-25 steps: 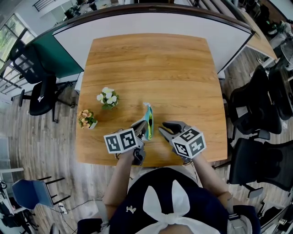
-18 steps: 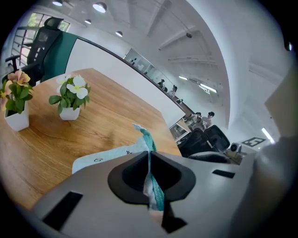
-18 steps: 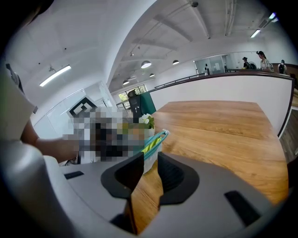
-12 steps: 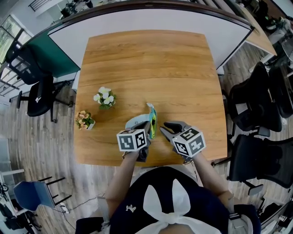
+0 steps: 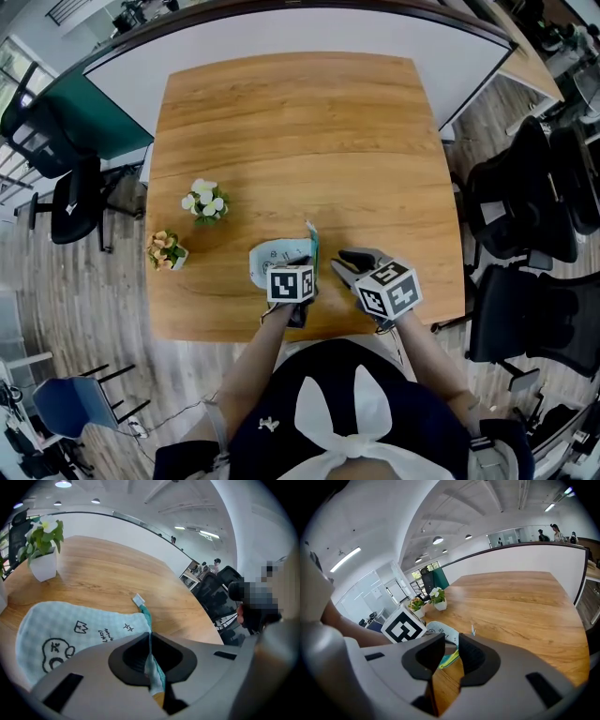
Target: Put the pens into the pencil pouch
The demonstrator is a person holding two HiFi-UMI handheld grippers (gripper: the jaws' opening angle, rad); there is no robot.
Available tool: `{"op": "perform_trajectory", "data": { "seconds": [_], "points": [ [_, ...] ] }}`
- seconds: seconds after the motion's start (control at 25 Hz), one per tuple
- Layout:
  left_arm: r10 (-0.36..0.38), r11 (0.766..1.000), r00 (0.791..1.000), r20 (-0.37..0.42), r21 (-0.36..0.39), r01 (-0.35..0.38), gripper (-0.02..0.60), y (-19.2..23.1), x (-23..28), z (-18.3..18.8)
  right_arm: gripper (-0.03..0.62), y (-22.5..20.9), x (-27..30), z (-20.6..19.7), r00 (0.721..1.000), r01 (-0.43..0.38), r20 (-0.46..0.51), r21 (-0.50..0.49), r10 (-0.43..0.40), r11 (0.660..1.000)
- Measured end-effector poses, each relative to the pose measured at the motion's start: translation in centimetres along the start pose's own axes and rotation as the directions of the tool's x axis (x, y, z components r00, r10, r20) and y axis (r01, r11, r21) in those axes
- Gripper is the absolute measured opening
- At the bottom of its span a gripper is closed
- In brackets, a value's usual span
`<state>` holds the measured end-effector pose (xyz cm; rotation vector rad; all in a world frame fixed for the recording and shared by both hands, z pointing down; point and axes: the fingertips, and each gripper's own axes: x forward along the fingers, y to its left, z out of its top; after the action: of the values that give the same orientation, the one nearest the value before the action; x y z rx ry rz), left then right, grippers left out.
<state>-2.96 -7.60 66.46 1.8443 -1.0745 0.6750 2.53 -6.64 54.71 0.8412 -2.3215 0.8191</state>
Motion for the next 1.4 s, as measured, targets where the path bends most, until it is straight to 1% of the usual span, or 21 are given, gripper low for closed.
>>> {"op": "perform_trajectory", "data": {
  "seconds": [0.12,0.28,0.36,0.44,0.48,0.52,0.56,0.64,0.72,0.84,0.92,1.04,1.16,1.2,1.32,1.36,1.4],
  "points": [
    [0.009,1.000,1.000,-0.027,0.013,-0.009,0.034,0.4,0.9,-1.0,0.097,-0.3,0.1,-0.3,1.000,0.001,-0.005,0.009,-0.001,1.000],
    [0.000,0.999,1.000,-0.018,0.041,0.001,0.034,0.3,1.3,-1.3,0.097,-0.6,0.4,-0.7,1.000,0.001,-0.014,0.017,-0.001,1.000],
    [-0.017,0.999,1.000,-0.018,0.040,0.018,0.034,0.1,1.4,-1.3,0.097,-0.6,0.5,-0.9,1.000,0.002,-0.018,0.018,-0.001,1.000],
    [-0.056,0.998,0.998,-0.022,0.026,0.056,0.037,-0.4,1.3,-1.2,0.097,-0.6,0.5,-1.0,1.000,0.001,-0.020,0.017,0.000,1.000],
    [-0.078,0.997,0.997,-0.023,0.015,0.079,0.068,-0.7,1.3,-1.2,0.097,-0.6,0.5,-1.0,1.000,0.001,-0.021,0.015,0.000,1.000],
    [-0.097,0.995,0.995,-0.022,0.004,0.097,0.118,-0.9,1.2,-1.1,0.097,-0.6,0.5,-1.0,1.000,0.001,-0.020,0.013,-0.001,1.000],
    [-0.107,0.994,0.994,-0.018,-0.001,0.107,0.155,-1.2,1.0,-1.0,0.097,-0.5,0.5,-1.0,1.000,0.002,-0.019,0.010,-0.002,1.000],
    [-0.102,0.995,0.995,-0.002,0.007,0.102,0.187,-1.3,0.5,-0.6,0.095,-0.4,0.4,-1.1,1.000,0.006,-0.014,0.005,-0.006,1.000],
    [-0.084,0.996,0.996,0.025,0.034,0.083,0.196,-1.2,-0.3,0.1,0.095,-0.4,0.2,-1.1,1.000,0.012,-0.007,0.000,-0.012,1.000],
    [-0.061,0.996,0.995,0.080,0.064,0.056,0.196,-1.0,-1.8,1.3,0.097,-0.2,0.0,-1.1,1.000,0.025,0.006,-0.004,-0.025,1.000],
    [-0.056,0.997,0.990,0.128,0.058,0.049,0.196,-0.9,-3.1,2.3,0.095,0.0,-0.1,-1.0,0.999,0.037,0.023,-0.007,-0.037,0.999],
    [-0.055,0.998,0.976,0.209,0.042,0.048,0.196,-1.2,-5.5,3.9,0.089,0.3,-0.6,-0.5,0.996,0.059,0.063,-0.013,-0.058,0.998],
    [-0.049,0.998,0.957,0.285,0.042,0.039,0.192,-1.8,-7.9,5.2,0.062,0.7,-1.3,0.1,0.991,0.077,0.109,-0.019,-0.075,0.997],
    [-0.045,0.998,0.950,0.309,0.049,0.032,0.178,-2.1,-8.7,5.6,0.051,0.9,-1.5,0.4,0.989,0.082,0.124,-0.020,-0.079,0.996],
    [-0.030,0.995,0.926,0.376,0.098,-0.007,0.083,-2.9,-11.0,6.2,0.019,1.7,-2.2,1.0,0.982,0.092,0.167,-0.028,-0.086,0.995],
    [-0.027,0.993,0.920,0.390,0.120,-0.021,0.060,-3.2,-11.7,6.3,0.008,2.0,-2.4,1.2,0.980,0.095,0.179,-0.034,-0.087,0.995],
    [-0.027,0.989,0.917,0.398,0.143,-0.033,0.053,-3.7,-12.2,6.3,0.008,2.3,-2.6,1.3,0.978,0.096,0.191,-0.040,-0.087,0.995]
  ]
}}
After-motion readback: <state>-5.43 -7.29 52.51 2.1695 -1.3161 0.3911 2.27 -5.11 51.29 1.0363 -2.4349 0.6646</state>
